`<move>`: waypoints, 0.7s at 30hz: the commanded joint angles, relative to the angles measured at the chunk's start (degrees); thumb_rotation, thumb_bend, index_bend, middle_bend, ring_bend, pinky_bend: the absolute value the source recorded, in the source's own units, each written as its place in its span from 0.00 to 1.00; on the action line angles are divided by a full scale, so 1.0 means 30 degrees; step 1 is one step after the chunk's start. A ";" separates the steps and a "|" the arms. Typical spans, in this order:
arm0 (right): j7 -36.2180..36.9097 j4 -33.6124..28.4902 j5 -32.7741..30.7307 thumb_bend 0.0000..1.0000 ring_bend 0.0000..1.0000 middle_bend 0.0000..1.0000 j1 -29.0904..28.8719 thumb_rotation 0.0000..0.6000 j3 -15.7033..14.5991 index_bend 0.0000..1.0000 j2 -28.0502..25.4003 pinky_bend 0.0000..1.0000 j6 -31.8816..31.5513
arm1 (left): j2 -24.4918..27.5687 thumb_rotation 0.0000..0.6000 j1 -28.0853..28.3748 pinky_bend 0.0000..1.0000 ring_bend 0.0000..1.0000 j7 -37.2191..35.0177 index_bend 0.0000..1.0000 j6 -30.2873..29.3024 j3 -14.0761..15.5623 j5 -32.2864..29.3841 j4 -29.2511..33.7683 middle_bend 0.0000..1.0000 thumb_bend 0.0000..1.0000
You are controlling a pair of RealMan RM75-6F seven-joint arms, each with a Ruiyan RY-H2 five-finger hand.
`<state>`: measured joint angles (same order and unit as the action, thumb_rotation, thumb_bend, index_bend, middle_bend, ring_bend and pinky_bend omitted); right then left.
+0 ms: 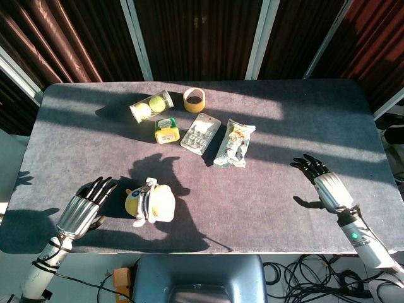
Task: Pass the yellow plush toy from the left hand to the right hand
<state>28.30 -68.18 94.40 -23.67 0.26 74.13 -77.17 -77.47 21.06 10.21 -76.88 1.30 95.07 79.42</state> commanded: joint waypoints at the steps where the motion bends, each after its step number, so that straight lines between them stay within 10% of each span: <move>1: 0.0044 -0.0025 0.0017 0.16 0.00 0.10 -0.0006 1.00 -0.0003 0.18 -0.0019 0.12 -0.0005 | -0.0041 1.00 0.0041 0.32 0.00 -0.0163 0.00 -0.0091 0.0049 0.0200 -0.0127 0.00 0.22; 21: 0.0405 -0.0071 0.0212 0.16 0.00 0.10 -0.0107 1.00 -0.0176 0.18 -0.0105 0.12 0.0176 | -0.1441 1.00 0.1352 0.31 0.00 -0.0119 0.00 0.2481 -0.0009 -0.0264 -0.1505 0.00 0.23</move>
<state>29.51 -68.39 95.03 -23.99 -0.28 73.82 -76.64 -81.22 24.45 10.25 -70.40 1.28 94.72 75.05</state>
